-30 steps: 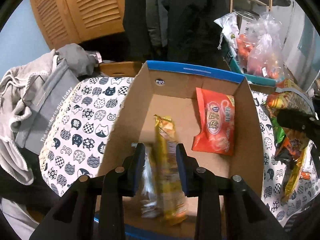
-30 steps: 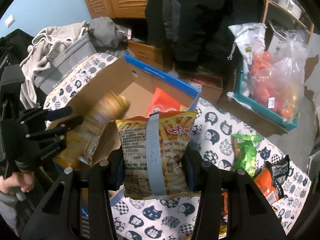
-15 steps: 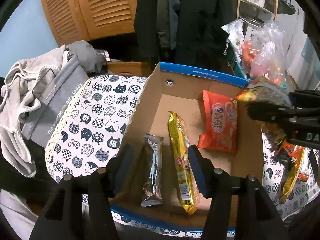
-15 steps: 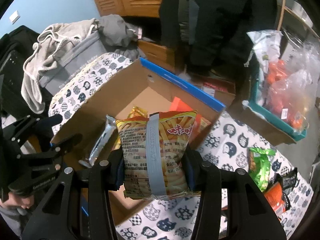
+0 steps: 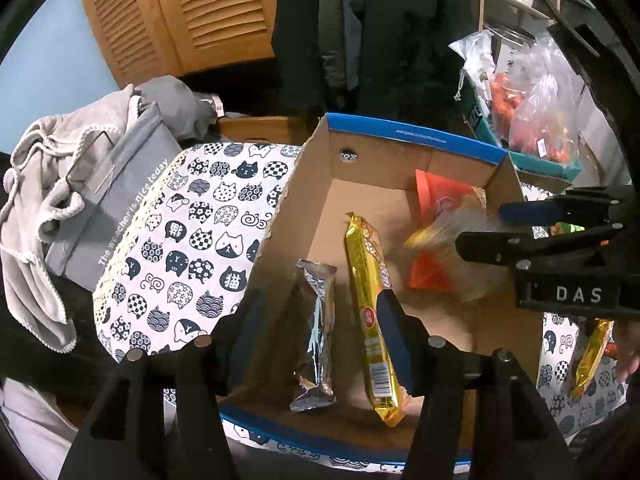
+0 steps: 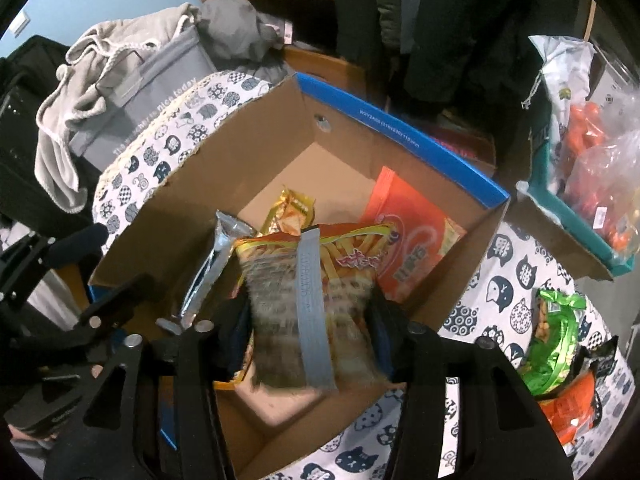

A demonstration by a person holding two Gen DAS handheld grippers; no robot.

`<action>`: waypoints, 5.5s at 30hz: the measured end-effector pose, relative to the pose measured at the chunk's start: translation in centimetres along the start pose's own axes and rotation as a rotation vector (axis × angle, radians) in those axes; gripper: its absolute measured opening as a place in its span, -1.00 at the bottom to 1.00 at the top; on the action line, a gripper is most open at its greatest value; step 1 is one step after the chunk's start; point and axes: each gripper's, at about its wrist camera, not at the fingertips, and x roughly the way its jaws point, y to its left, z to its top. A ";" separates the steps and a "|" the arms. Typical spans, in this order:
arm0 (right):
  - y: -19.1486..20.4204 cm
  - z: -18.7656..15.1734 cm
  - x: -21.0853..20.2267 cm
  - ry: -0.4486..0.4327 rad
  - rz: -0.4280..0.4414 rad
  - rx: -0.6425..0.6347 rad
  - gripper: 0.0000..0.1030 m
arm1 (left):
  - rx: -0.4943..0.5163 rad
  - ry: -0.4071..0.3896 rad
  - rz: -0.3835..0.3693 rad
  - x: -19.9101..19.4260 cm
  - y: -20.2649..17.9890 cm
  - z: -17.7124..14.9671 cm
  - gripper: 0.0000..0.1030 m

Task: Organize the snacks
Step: 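Lower the beige chip bag into the box and open the right tool, then withdraw both tools from the box toward the snack pile, then grasp the white-grey bag with the right tool while the left tool grasps the yellow bar, then carry the yellow bar with the left tool while the right tool carries the white bag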

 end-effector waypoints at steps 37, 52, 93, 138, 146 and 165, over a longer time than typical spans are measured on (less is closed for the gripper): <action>-8.9 -9.7 -11.3 -0.105 -0.188 0.172 0.53 | 0.228 -0.043 -0.099 -2.7 -10.7 -0.5 0.35; -16.4 -17.6 -13.2 -0.068 -0.254 0.303 0.53 | 0.340 -0.019 -0.174 -3.5 -18.0 -1.4 0.45; -26.7 -28.2 -5.0 0.162 -0.303 0.485 0.53 | 0.622 0.136 -0.294 0.3 -34.9 -6.5 0.45; -33.2 -31.2 -5.4 0.093 -0.281 0.527 0.05 | 0.759 0.155 -0.291 4.9 -44.6 -10.8 -0.42; -33.4 -31.0 -8.6 0.052 -0.304 0.541 -0.11 | 0.754 0.133 -0.314 2.9 -43.3 -11.2 -0.46; -29.4 -29.6 -14.8 -0.071 -0.320 0.543 -0.11 | 0.660 0.010 -0.382 -3.6 -38.7 -8.8 -0.46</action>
